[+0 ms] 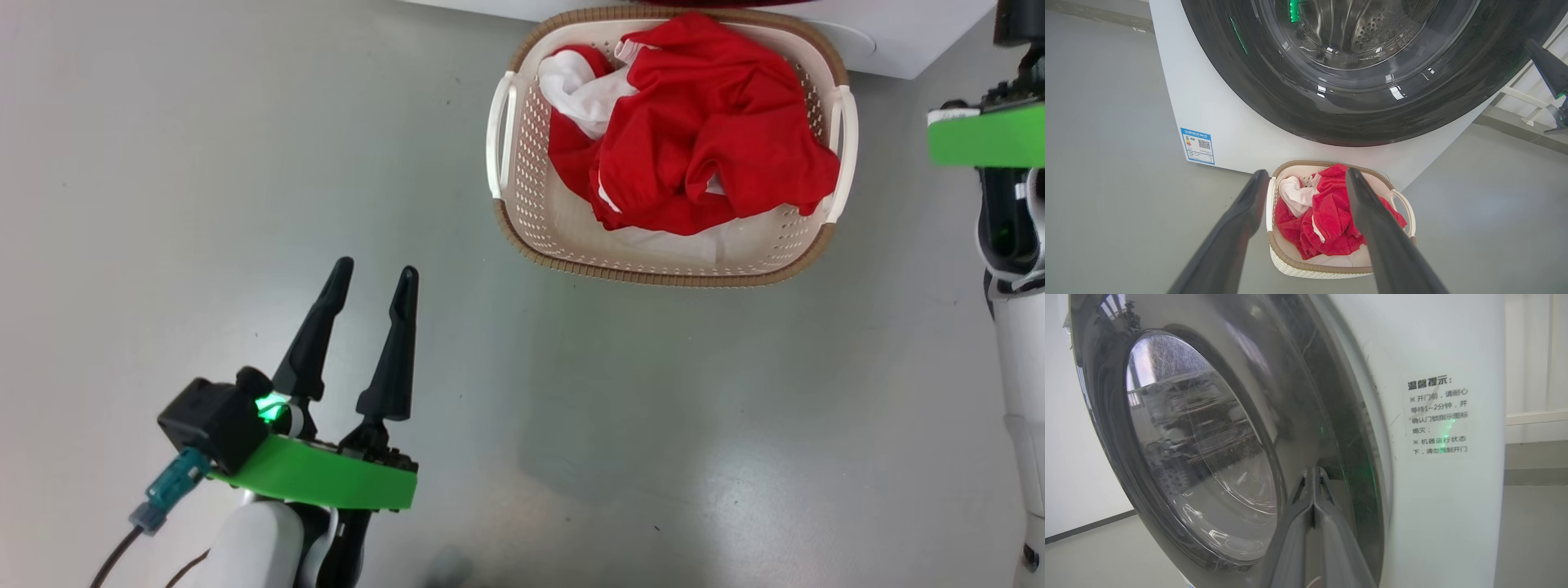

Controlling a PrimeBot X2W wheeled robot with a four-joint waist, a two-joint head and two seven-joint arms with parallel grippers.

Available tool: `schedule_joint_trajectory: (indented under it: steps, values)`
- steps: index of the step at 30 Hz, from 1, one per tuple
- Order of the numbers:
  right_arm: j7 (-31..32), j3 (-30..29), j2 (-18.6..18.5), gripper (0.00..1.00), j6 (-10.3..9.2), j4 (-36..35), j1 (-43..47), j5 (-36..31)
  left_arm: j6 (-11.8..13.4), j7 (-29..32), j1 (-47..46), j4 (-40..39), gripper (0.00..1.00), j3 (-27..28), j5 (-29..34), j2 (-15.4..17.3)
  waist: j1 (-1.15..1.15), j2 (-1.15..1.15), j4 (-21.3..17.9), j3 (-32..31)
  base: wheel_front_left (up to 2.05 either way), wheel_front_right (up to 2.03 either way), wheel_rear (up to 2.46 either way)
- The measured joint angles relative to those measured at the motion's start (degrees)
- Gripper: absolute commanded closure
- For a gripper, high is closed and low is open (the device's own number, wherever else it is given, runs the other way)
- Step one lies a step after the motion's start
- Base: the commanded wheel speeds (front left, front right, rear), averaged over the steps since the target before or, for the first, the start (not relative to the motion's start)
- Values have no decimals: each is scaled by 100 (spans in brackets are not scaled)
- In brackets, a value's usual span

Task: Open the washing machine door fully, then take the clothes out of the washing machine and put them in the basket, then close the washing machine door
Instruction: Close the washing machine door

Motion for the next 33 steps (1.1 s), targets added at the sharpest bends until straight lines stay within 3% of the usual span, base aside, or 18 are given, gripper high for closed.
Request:
schedule_joint_trajectory:
  steps: [20,29,33]
  values:
    - [-10,-83,0,100,43,151,-326,-24,1,0,-104,-14,0,-54,-5,-31,0,0,26,-6,0,0,0]
    - [-10,257,-35,100,43,242,449,4,0,0,-75,155,0,140,113,-33,0,0,-82,-343,0,0,0]
    - [-10,356,-35,56,43,216,764,62,-1,0,-39,246,0,243,281,-33,0,0,-173,-511,0,0,0]
